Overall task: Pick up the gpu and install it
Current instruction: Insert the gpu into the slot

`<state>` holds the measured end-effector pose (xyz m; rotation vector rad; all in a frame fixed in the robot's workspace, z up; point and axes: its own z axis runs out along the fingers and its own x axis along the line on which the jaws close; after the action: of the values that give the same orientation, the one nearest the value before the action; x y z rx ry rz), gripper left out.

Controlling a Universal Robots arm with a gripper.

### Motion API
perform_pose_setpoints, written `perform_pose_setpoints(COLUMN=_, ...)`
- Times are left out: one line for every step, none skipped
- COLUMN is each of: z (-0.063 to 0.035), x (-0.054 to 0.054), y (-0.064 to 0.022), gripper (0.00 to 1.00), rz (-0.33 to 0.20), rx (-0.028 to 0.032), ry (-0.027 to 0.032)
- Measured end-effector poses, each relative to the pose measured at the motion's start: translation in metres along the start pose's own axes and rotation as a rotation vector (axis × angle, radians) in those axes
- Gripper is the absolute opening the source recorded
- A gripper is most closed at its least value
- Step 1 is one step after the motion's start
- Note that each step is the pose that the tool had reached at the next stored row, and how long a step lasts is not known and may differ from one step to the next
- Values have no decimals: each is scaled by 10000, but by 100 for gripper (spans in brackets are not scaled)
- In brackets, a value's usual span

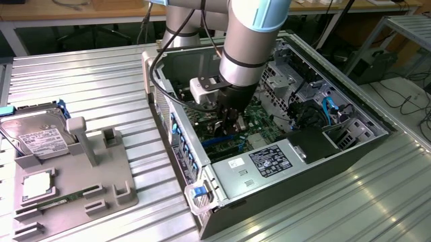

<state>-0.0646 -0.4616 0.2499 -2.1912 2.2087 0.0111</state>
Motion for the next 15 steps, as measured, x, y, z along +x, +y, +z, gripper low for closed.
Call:
perform_pose_setpoints(z=6, x=0, y=2, gripper=28, rz=0, rx=0, ry=0)
perform_pose_setpoints(z=14, x=0, y=3, gripper=28, rz=0, rx=0, ry=0)
perform_pose_setpoints(z=22, x=1, y=4, gripper=28, rz=0, rx=0, ry=0)
perform_pose_setpoints(z=32, x=1, y=4, gripper=28, rz=0, rx=0, ry=0)
perform_pose_setpoints(z=44, x=1, y=5, gripper=28, rz=0, rx=0, ry=0)
perform_pose_setpoints(z=54, x=2, y=5, gripper=28, rz=0, rx=0, ry=0)
perform_pose_setpoints(z=61, x=2, y=5, gripper=28, rz=0, rx=0, ry=-1)
perform_pose_setpoints(z=63, x=2, y=5, gripper=28, rz=0, rx=-1, ry=2)
perform_pose_setpoints(z=64, x=2, y=5, gripper=28, rz=0, rx=-2, ry=3)
perform_pose_setpoints(z=66, x=2, y=5, gripper=28, rz=0, rx=0, ry=0)
perform_pose_setpoints(z=66, x=2, y=5, gripper=28, rz=0, rx=0, ry=0)
perform_pose_setpoints(z=66, x=2, y=5, gripper=28, rz=0, rx=0, ry=0)
perform_pose_setpoints(z=66, x=2, y=5, gripper=28, rz=0, rx=0, ry=0)
perform_pose_setpoints(z=66, x=2, y=5, gripper=28, rz=0, rx=0, ry=0)
perform_pose_setpoints(z=66, x=2, y=5, gripper=28, rz=0, rx=0, ry=0)
